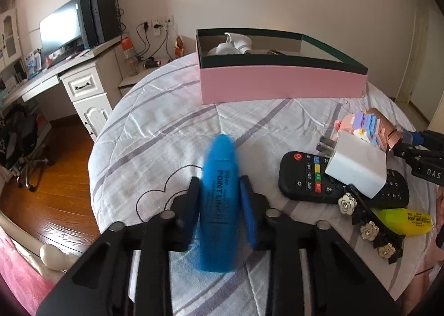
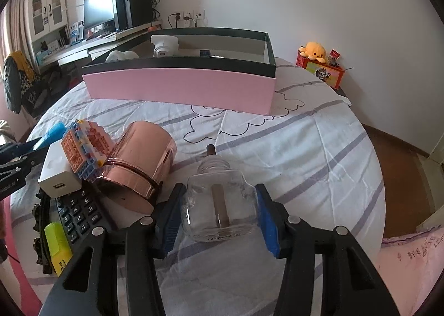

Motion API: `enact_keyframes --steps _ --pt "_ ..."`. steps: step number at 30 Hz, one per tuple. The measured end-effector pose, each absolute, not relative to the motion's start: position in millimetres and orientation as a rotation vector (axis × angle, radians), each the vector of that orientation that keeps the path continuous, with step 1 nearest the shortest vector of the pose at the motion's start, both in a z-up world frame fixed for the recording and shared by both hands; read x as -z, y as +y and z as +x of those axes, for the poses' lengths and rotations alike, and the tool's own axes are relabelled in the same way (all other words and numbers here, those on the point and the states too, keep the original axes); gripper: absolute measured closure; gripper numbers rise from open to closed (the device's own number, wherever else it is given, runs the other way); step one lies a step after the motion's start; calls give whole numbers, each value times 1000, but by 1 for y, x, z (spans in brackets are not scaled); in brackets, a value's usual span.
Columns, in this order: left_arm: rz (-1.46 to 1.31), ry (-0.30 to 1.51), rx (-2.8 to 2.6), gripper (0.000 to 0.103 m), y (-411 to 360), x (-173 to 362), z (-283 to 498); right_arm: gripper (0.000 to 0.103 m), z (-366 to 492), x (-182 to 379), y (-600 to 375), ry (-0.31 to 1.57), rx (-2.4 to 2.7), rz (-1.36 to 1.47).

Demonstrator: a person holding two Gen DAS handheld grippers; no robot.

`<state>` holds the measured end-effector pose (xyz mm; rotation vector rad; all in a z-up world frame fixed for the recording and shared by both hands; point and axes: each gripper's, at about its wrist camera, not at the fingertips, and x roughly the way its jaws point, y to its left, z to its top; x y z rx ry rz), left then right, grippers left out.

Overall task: Organize rigid objects
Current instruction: 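Grasp the blue highlighter with the left tool while the right tool grasps the glass bottle, then lift the blue highlighter and glass bottle toward the pink box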

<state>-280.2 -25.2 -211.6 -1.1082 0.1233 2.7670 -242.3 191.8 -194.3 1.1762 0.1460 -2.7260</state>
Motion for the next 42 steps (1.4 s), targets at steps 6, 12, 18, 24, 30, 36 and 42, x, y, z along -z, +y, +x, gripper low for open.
enact_keyframes --steps 6,12,18,24,30,36,42 --pt "-1107 60 -2755 76 -31 208 -277 52 -238 192 199 95 2738 1171" --pt "-1069 57 -2784 76 -33 193 -272 52 -232 180 202 69 2752 1131" --pt "-963 95 -2848 76 -30 162 -263 52 -227 157 200 56 2769 1046" --pt "-836 124 -2901 76 -28 125 -254 52 -225 127 189 75 2774 940" --pt "-704 153 -2934 76 -24 90 -248 52 -224 96 175 102 2757 828" --pt "-610 171 -2992 76 -24 62 -244 52 -226 71 161 115 2734 736" --pt "-589 186 -3011 76 -26 53 -252 52 -235 56 150 148 2709 688"
